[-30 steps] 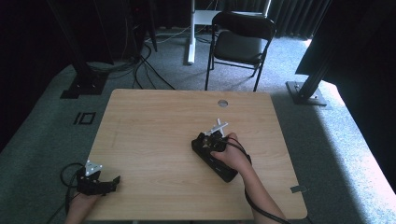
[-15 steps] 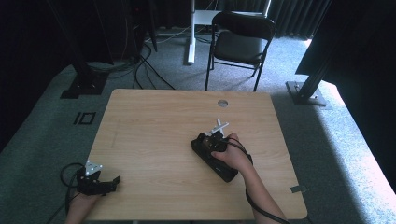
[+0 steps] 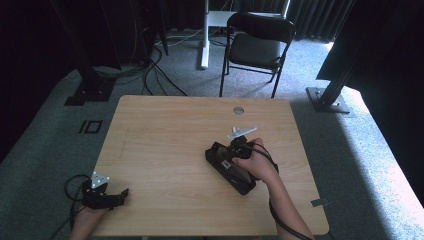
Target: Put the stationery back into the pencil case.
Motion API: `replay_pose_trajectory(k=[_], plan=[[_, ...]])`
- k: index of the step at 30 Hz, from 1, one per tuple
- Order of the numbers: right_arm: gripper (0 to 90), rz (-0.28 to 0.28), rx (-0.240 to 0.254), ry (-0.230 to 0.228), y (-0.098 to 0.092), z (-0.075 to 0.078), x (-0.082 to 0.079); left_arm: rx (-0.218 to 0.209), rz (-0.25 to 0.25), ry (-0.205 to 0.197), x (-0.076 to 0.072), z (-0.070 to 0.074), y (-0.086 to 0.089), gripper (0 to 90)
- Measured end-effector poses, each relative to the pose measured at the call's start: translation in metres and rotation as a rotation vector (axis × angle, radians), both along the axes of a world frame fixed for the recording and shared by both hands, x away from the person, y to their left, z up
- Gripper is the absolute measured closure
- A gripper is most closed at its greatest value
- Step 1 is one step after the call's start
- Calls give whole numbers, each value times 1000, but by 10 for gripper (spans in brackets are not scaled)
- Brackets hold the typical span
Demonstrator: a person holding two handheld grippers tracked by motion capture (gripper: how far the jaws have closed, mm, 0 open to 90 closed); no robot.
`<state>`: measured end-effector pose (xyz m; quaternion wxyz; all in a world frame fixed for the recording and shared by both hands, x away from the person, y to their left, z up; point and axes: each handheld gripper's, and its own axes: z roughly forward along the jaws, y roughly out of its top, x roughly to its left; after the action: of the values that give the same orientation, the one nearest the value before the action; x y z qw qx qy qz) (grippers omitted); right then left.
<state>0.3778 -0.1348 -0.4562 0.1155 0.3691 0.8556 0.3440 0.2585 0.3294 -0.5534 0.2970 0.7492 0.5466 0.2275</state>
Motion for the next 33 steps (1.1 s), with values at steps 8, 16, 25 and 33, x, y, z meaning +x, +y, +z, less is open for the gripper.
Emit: replay_pose_trajectory(k=[8, 16, 25, 33], plan=[[647, -58, 76, -96, -16, 18, 2, 0, 0, 0, 0, 0, 0, 5], [591, -138, 88, -134, -25, 15, 13, 0, 0, 0, 0, 0, 0, 5], [585, -208, 48, -122, -32, -2, 33, 0, 0, 0, 0, 0, 0, 5], [581, -260, 29, -99, -37, -18, 53, 0, 0, 0, 0, 0, 0, 5]])
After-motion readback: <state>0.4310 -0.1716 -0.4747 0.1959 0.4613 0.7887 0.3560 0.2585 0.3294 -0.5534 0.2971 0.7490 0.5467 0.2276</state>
